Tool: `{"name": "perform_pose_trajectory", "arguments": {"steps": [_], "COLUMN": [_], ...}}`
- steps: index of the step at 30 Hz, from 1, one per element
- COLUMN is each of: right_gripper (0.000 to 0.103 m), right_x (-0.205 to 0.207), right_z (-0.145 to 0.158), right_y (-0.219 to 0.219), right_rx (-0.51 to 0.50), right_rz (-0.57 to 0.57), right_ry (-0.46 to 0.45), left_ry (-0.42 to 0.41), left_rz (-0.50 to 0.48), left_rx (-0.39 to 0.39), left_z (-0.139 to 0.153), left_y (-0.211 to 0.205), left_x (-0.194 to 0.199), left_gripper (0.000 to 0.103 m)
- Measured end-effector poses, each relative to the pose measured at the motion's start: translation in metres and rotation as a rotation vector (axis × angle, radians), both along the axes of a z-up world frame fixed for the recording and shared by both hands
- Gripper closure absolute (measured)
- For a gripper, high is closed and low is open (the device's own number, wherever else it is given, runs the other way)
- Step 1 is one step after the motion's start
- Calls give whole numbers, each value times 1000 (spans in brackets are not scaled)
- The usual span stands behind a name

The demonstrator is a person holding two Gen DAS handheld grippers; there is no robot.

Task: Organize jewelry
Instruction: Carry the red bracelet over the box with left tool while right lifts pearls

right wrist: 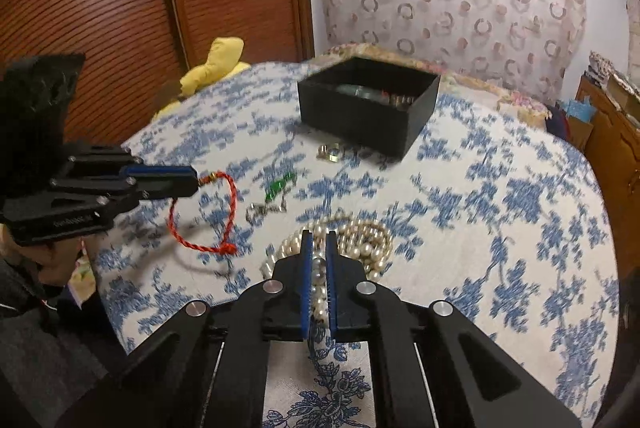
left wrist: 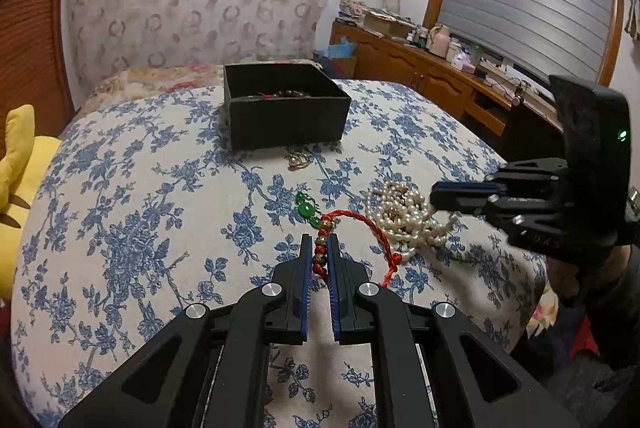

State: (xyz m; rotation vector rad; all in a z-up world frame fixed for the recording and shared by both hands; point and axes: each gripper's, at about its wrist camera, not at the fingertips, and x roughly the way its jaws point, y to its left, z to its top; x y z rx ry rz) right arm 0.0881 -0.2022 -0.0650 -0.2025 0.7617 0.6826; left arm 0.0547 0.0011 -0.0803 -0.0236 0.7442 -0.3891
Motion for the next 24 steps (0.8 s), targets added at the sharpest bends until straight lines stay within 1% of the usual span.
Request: {"name": "perform_pose_trajectory", "arguments": {"steps": [10, 19, 24], "right_gripper": [96, 96, 96], "right_x": [-2, 6, 12], "right_z": [44, 82, 103], "right_y": [-6, -9, -12], "right_rx": [13, 12, 16], "right_rz": [2, -7, -19], "right_ry": [-98, -189, -236], "left_ry": [-29, -65, -88], "left_rz": [11, 20, 26], "left_rx": [-8, -11, -6], "left_z": [12, 27, 37], "left_y": [5, 6, 6], "left_x": [5, 10, 19], "left_gripper": [97, 97, 97]}}
